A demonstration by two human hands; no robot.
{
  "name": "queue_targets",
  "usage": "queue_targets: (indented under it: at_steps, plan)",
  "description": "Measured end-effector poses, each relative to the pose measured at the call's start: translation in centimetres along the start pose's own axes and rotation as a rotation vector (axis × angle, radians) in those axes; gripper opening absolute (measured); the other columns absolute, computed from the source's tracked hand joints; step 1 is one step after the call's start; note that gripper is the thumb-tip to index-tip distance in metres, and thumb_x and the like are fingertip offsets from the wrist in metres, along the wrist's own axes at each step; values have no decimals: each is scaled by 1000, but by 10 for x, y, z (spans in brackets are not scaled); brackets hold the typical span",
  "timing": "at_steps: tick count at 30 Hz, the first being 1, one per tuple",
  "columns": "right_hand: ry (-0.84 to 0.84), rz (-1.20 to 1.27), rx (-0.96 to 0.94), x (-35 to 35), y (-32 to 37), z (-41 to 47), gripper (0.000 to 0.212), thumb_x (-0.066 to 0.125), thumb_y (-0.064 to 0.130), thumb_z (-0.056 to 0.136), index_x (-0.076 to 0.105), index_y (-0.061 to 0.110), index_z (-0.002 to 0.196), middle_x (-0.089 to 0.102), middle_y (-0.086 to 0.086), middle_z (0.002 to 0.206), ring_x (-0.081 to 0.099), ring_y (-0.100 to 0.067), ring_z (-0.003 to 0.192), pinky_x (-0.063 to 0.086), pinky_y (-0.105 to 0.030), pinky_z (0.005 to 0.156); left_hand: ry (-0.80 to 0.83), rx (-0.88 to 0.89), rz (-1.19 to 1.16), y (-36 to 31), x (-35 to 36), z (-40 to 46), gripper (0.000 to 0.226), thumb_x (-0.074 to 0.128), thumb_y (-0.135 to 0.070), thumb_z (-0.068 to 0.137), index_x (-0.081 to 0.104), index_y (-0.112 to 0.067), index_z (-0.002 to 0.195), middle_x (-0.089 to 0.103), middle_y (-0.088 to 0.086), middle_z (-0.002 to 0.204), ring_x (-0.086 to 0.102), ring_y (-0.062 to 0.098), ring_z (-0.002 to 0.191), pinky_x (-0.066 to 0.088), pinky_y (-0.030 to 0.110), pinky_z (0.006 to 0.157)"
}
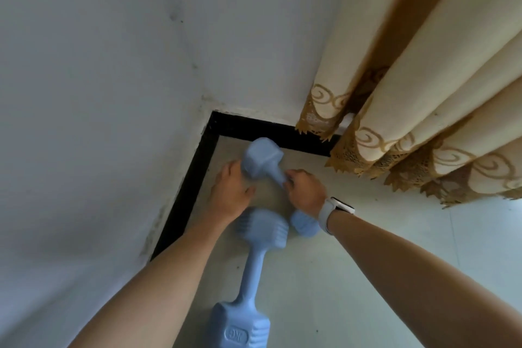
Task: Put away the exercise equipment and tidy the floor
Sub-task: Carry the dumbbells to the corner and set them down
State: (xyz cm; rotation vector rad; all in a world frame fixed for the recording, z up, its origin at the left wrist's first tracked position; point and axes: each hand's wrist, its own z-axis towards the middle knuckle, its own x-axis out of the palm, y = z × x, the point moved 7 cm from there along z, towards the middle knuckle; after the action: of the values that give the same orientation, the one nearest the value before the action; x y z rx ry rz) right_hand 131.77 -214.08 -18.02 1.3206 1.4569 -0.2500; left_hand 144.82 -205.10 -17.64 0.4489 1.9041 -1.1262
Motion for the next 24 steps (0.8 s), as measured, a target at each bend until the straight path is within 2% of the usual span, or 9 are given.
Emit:
queue_targets:
  at_steps: [3, 5, 6, 9, 12, 15, 19, 21, 24]
  plan:
    - [1, -52, 25, 10, 7, 20, 30, 48, 23, 90, 55, 10, 115, 60, -17, 119, 57, -36, 109, 45, -38, 87, 30, -20, -98, 12, 10, 19, 69, 68, -24, 76, 38, -8, 136, 43, 14, 138, 42, 30, 127, 39, 40, 103]
    - [42, -53, 57, 18, 8, 29, 32, 51, 21, 90, 52, 8, 119, 59, -18, 123, 55, -37, 113, 43, -38, 91, 41, -33, -168, 22, 22, 34, 69, 65, -38, 64, 49, -11, 125, 55, 10, 126, 56, 26, 113, 50, 44, 92]
    - [54, -44, 65, 20, 8, 33, 32, 51, 19, 90, 52, 6, 119, 58, -19, 124, 54, -36, 114, 43, -37, 91, 43, -54, -193, 28, 29, 41, 70, 66, -39, 62, 50, -11, 124, 56, 9, 124, 58, 25, 110, 52, 44, 88]
    - [47, 19, 45, 22, 5, 36, 31, 54, 16, 88, 54, 1, 115, 60, -21, 120, 55, -37, 112, 42, -36, 88, -16, -59, -252, 21, 24, 42, 72, 76, -16, 68, 42, -2, 130, 49, 14, 132, 50, 27, 120, 44, 34, 95]
    - [41, 95, -30, 23, 7, 31, 30, 58, 14, 84, 59, 3, 112, 64, -19, 114, 58, -35, 107, 43, -36, 85, -49, -52, -387, 18, 16, 41, 66, 76, -6, 71, 43, 1, 129, 50, 6, 128, 49, 19, 119, 38, 22, 87]
    - [37, 174, -112, 21, 14, 25, 26, 62, 11, 81, 62, 4, 106, 68, -18, 104, 62, -33, 98, 48, -39, 82, -74, 8, -433, 16, -1, 32, 65, 78, -7, 70, 45, -5, 126, 56, 10, 125, 54, 21, 113, 40, 24, 82]
    - [-36, 377, -187, 1, 35, 26, 25, 60, -3, 80, 62, -4, 106, 68, -20, 101, 62, -26, 92, 48, -41, 81, -201, 153, -440, 0, -38, 26, 57, 77, -7, 69, 49, -15, 118, 55, 2, 116, 51, 4, 101, 46, 21, 80]
    - [-51, 473, -186, -10, 46, 29, 26, 57, -6, 83, 61, -6, 108, 65, -17, 100, 58, -21, 92, 46, -36, 80, -263, 248, -329, -11, -57, 32, 63, 76, -8, 68, 48, -7, 124, 55, 8, 120, 52, 14, 109, 47, 29, 89]
    - [-4, 582, -84, -20, 47, 32, 24, 49, -1, 90, 59, -7, 110, 64, -21, 105, 59, -33, 104, 46, -45, 93, -304, 384, -124, -24, -73, 38, 70, 75, -11, 67, 44, -3, 130, 54, 18, 127, 52, 33, 118, 45, 35, 96]
